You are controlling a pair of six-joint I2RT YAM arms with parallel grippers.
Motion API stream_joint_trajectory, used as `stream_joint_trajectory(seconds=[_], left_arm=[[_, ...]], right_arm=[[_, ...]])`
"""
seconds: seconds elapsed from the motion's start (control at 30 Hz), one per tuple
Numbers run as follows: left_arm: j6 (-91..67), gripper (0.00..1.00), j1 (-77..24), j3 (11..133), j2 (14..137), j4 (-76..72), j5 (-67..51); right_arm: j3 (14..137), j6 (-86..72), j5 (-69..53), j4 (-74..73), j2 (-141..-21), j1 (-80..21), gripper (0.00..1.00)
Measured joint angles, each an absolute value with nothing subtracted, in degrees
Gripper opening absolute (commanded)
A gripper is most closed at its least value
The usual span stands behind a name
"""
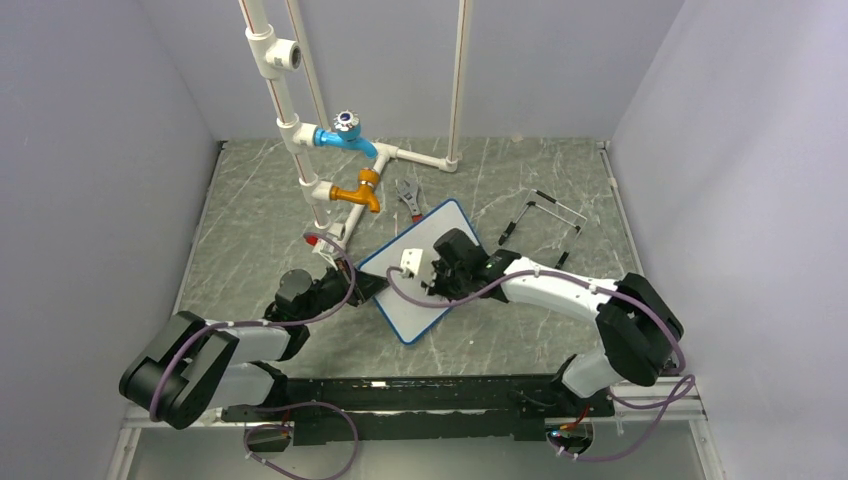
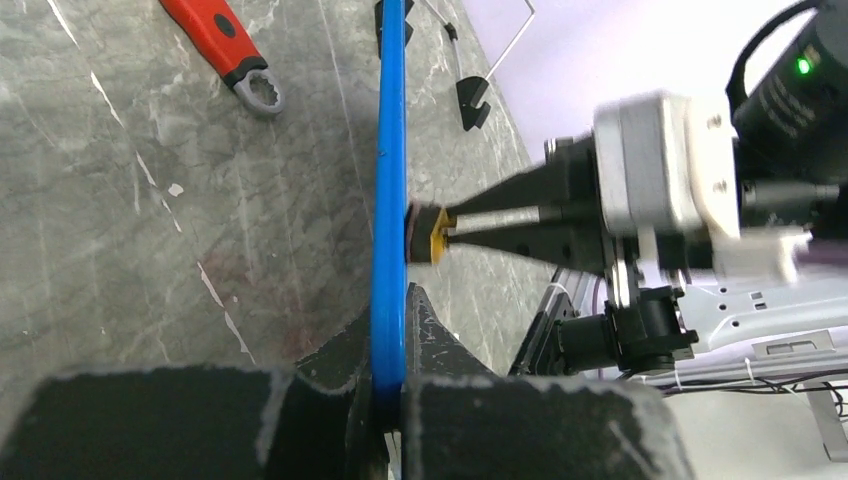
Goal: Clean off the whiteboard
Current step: Erase the whiteboard at the center of the board.
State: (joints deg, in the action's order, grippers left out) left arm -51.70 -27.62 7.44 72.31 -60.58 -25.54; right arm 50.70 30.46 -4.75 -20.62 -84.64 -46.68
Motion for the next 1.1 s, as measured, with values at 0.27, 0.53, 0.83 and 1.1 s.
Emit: stream_joint_trajectory(seconds=[0.27, 0.53, 0.83, 1.1], left_arm=[[-51.5, 0.00, -27.6, 7.4, 72.3, -60.4, -27.2], [-50.8, 0.00, -27.6, 7.5, 72.1, -60.5, -25.7], [-51.8, 0.00, -27.6, 7.5, 73.5, -61.8, -26.0], [-50.1, 0.00, -27.6, 7.5, 72.0, -60.5, -26.7]], right_arm=[[50.7, 33.9, -10.9, -23.6, -85.5, -56.6, 0.00], [50.7, 29.5, -6.8, -20.8, -85.0, -47.3, 0.00], [50.7, 33.5, -6.3, -21.8, -84.8, -50.7, 0.00], [50.7, 36.6, -10.2, -25.6, -87.6, -57.0, 0.00]])
